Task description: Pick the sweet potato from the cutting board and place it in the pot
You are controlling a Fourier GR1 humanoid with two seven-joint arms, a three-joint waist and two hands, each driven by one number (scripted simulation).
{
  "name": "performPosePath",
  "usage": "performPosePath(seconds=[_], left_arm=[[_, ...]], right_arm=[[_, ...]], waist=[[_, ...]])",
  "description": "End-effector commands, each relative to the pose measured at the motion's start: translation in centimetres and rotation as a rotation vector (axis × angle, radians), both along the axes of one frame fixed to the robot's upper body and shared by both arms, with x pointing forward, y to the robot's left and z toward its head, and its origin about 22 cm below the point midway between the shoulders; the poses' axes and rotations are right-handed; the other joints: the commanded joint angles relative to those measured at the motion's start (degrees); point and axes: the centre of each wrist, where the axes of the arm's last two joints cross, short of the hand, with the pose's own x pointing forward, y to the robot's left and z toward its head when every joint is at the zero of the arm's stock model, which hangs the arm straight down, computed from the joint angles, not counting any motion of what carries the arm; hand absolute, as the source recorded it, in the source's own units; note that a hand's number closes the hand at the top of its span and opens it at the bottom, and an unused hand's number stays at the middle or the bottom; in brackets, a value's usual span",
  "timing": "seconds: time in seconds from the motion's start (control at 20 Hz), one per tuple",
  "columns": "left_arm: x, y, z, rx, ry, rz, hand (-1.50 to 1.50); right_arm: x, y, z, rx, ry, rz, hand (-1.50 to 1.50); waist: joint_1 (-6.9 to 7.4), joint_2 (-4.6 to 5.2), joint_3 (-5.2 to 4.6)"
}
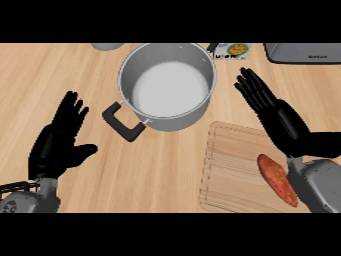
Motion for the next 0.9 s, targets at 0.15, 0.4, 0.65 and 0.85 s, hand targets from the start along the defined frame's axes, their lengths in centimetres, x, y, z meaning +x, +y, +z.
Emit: performPosePath(seconds=[0.15,0.4,0.65,0.85], left_arm=[[-0.2,1.0,2.1,-0.063,0.060,-0.144,0.00],[-0.6,1.9,6.2,-0.496,0.087,-0.258,0.00],[-2.5,1.2,3.1,-0.174,0.166,-0.311,0.00],[-3.6,0.0,1.2,-0.043,0.177,-0.307,0.00]], right_arm=[[0.1,-6.0,-2.0,-0.194,0.023,-0.071,-1.50],[-1.4,-13.3,-3.6,-0.711,0.207,-0.308,-1.50],[-1.9,-14.1,-3.9,-0.951,0.156,-0.250,-1.50],[-1.6,-12.5,-3.6,-1.101,0.120,-0.203,-1.50]], waist=[[-3.51,0.71,-3.07],[-4.84,1.49,-2.41],[-3.84,0.72,-3.13],[-3.64,0.15,-3.58]])
